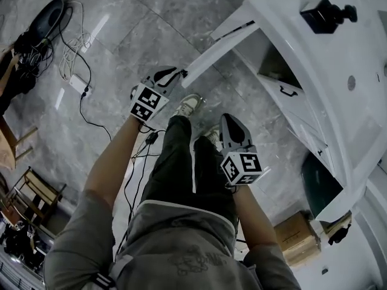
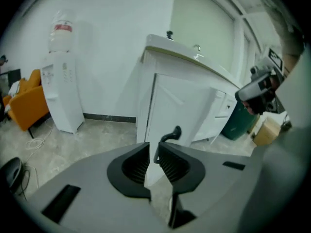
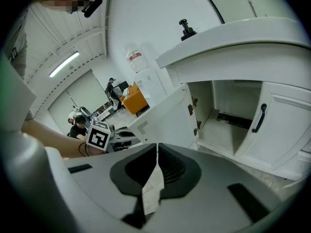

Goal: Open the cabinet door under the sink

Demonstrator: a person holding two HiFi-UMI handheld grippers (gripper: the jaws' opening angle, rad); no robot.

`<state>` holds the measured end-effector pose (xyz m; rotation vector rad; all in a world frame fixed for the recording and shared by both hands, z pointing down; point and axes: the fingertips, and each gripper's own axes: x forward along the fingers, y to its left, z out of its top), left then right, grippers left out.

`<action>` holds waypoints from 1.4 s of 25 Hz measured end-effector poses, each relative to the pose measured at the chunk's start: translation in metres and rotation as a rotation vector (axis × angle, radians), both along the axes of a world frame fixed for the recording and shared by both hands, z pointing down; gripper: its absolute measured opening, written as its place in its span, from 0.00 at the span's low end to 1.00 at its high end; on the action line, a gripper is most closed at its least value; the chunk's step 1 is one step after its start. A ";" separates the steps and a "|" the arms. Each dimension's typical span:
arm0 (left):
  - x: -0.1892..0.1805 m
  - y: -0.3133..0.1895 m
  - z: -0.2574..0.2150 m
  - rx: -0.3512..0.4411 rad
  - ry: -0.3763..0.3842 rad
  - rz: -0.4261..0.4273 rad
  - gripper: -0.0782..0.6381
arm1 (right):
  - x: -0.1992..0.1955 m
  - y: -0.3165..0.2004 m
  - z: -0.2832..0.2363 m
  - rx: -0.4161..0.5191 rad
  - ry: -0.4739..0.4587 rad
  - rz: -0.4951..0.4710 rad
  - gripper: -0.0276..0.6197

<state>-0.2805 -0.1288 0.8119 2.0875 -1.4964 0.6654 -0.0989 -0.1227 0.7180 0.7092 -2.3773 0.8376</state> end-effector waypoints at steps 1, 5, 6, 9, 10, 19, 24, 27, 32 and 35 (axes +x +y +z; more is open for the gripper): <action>-0.002 0.000 -0.005 0.001 0.021 -0.017 0.18 | 0.001 0.000 -0.004 0.008 0.004 -0.010 0.09; -0.006 0.008 -0.024 -0.015 -0.041 0.009 0.18 | 0.002 0.004 -0.015 0.006 0.012 -0.021 0.09; -0.007 0.009 -0.029 -0.018 -0.046 0.002 0.18 | 0.004 0.003 -0.019 0.007 0.013 -0.020 0.09; -0.008 0.011 -0.050 -0.009 -0.043 -0.048 0.18 | 0.009 0.001 -0.036 0.025 0.015 -0.021 0.09; -0.008 0.012 -0.060 0.001 -0.039 -0.064 0.18 | 0.011 0.001 -0.043 0.032 0.016 -0.021 0.09; 0.009 -0.009 -0.152 0.090 -0.068 -0.013 0.18 | 0.026 -0.024 -0.115 0.101 -0.009 -0.009 0.09; 0.029 -0.024 -0.203 0.137 -0.042 0.005 0.18 | 0.040 -0.037 -0.159 0.137 -0.013 0.024 0.09; 0.045 -0.036 -0.235 0.172 -0.038 0.033 0.17 | 0.052 -0.045 -0.187 0.175 -0.010 0.044 0.09; 0.075 -0.064 -0.312 0.301 -0.049 0.134 0.16 | 0.073 -0.062 -0.244 0.309 0.029 0.077 0.09; 0.089 -0.079 -0.353 0.357 -0.040 0.155 0.16 | 0.084 -0.072 -0.283 0.415 0.044 0.076 0.09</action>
